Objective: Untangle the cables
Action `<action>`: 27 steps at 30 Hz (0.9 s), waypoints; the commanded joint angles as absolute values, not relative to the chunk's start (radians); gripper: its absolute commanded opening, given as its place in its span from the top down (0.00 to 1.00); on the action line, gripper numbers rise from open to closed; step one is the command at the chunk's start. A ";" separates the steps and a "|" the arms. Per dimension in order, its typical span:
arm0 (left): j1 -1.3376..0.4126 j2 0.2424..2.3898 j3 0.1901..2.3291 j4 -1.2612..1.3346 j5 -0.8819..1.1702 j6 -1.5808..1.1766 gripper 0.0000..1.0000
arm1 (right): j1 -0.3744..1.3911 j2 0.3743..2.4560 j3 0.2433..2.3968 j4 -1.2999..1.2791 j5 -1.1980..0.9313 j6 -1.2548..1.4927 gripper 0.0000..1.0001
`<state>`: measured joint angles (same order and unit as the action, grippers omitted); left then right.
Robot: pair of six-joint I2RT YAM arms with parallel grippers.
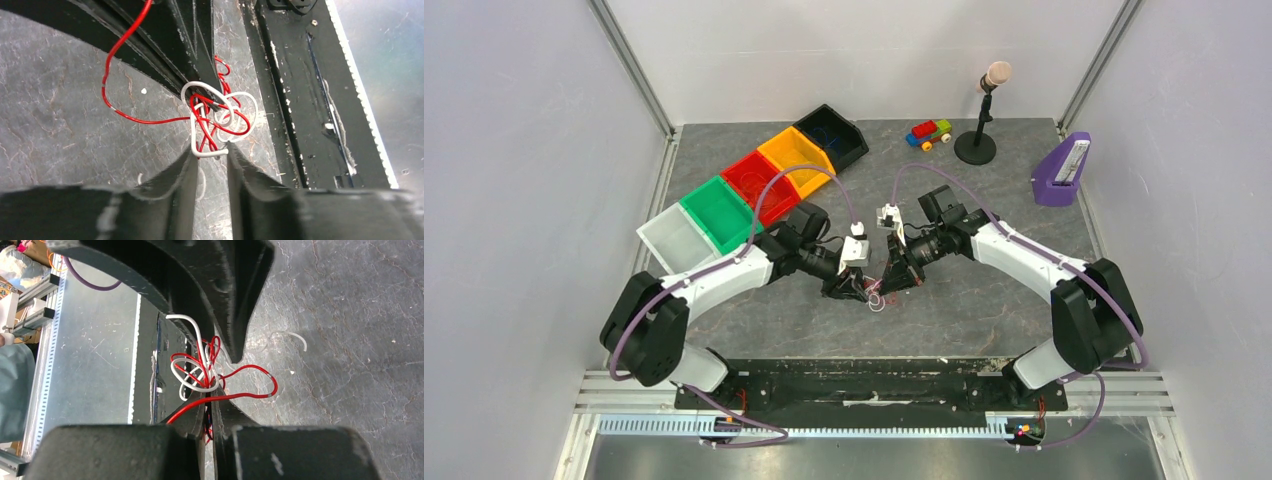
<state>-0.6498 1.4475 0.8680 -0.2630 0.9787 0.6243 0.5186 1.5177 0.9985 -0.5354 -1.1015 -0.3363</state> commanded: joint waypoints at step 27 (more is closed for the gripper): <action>-0.609 1.165 0.721 -0.103 0.804 0.614 0.24 | 0.337 1.511 1.100 -0.870 -1.199 -0.608 0.96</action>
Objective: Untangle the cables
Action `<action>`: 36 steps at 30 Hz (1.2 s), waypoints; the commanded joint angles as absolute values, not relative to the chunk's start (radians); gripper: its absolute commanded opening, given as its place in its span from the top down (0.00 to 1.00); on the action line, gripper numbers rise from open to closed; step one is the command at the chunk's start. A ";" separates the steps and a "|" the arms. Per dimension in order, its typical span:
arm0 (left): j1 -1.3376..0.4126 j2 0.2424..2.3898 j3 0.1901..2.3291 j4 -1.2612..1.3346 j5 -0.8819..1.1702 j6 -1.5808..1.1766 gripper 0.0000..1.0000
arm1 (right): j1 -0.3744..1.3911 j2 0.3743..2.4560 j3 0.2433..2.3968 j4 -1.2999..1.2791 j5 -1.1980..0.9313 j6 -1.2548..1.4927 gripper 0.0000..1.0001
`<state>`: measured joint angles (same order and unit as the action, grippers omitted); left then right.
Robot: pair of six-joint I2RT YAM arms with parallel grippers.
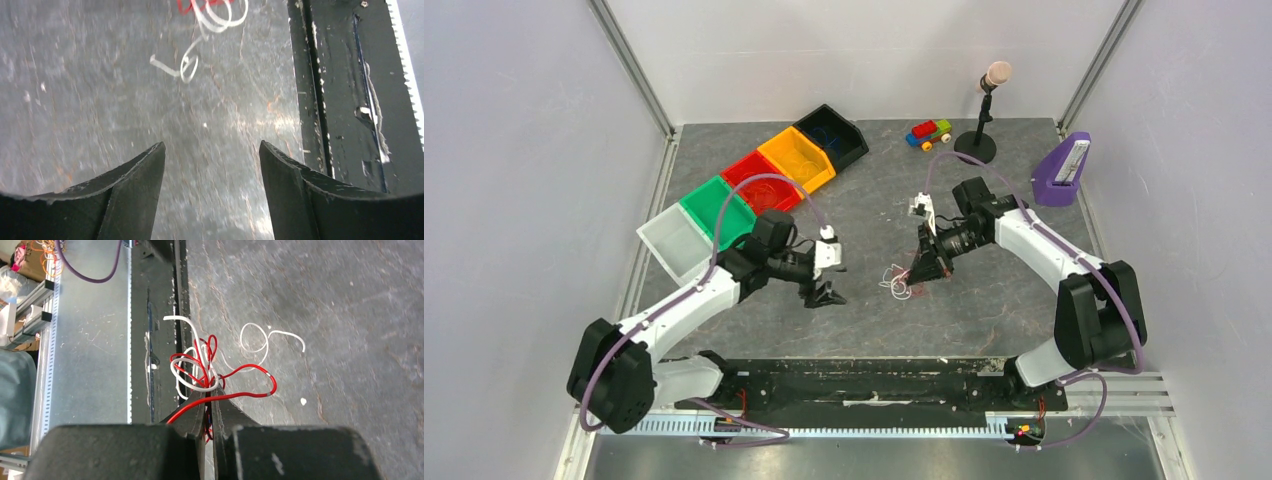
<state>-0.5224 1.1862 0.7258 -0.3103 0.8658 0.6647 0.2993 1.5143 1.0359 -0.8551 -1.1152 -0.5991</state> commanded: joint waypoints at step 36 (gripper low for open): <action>-0.154 1.020 0.710 -0.505 0.713 0.587 0.98 | 0.007 1.611 1.138 -0.999 -0.936 -0.808 0.96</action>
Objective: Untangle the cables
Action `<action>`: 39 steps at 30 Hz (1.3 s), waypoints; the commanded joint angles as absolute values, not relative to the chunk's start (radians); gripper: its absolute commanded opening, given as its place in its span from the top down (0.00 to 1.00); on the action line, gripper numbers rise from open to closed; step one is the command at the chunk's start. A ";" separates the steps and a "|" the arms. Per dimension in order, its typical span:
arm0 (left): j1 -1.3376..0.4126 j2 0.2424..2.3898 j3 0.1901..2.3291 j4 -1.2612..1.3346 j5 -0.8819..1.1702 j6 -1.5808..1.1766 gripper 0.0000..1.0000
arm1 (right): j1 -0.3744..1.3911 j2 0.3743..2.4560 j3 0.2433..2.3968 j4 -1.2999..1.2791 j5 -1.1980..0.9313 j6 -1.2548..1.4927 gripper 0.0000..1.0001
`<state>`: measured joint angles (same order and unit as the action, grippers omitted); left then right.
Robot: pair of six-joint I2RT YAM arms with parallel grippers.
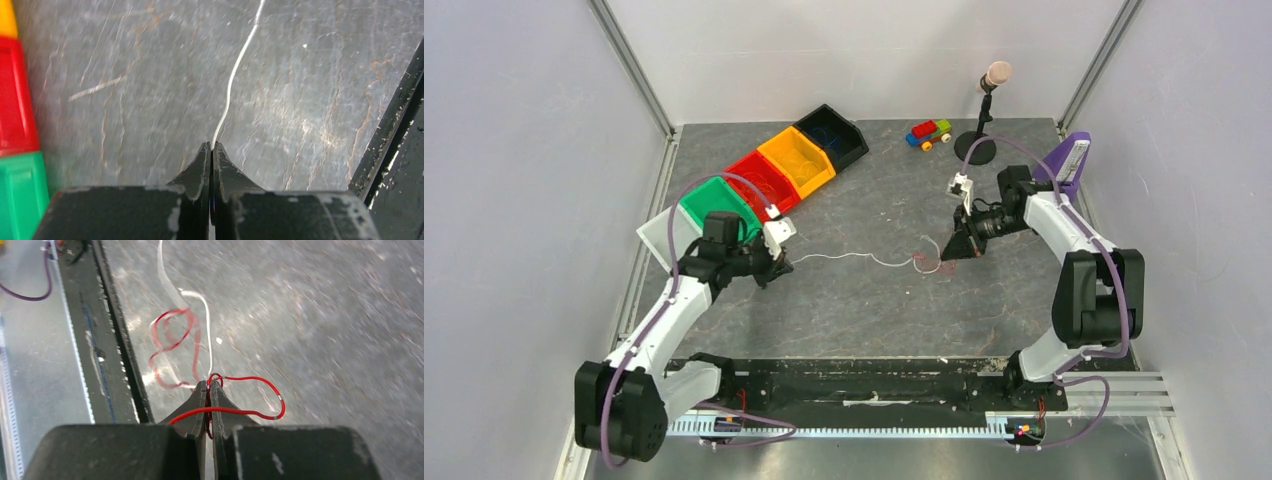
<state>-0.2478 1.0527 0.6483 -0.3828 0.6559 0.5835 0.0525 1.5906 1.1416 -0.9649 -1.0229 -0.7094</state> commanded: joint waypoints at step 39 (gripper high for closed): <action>0.437 1.115 1.297 -0.826 0.441 0.405 0.98 | -0.251 1.714 1.071 -0.912 -0.840 -0.820 0.99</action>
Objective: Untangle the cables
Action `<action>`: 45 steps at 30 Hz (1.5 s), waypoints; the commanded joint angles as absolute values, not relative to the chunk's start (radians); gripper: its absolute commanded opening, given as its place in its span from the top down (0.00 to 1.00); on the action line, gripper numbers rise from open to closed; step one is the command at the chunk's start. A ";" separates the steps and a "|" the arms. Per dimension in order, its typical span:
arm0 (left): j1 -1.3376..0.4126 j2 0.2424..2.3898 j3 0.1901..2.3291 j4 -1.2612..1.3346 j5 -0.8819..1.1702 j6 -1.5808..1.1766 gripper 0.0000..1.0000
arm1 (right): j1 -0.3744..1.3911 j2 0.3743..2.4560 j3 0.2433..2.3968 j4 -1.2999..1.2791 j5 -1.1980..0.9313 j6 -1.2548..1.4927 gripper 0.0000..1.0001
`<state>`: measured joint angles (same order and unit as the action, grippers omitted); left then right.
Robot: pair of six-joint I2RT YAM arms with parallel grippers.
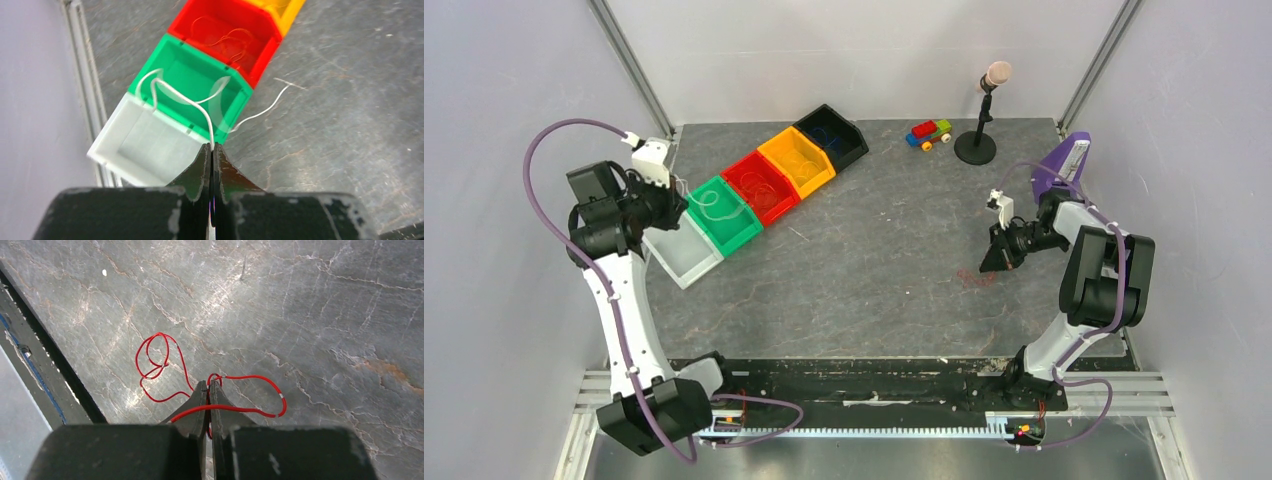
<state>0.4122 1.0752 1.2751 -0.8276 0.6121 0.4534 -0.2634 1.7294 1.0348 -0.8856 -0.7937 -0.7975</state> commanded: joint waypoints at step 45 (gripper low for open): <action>0.589 1.284 1.263 -0.797 0.331 0.402 0.98 | -0.239 1.710 1.024 -0.927 -0.882 -0.840 0.99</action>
<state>0.5831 1.2343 1.2816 -0.8352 0.2935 0.3923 -0.2440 1.7142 1.0138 -0.9188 -0.8425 -0.8234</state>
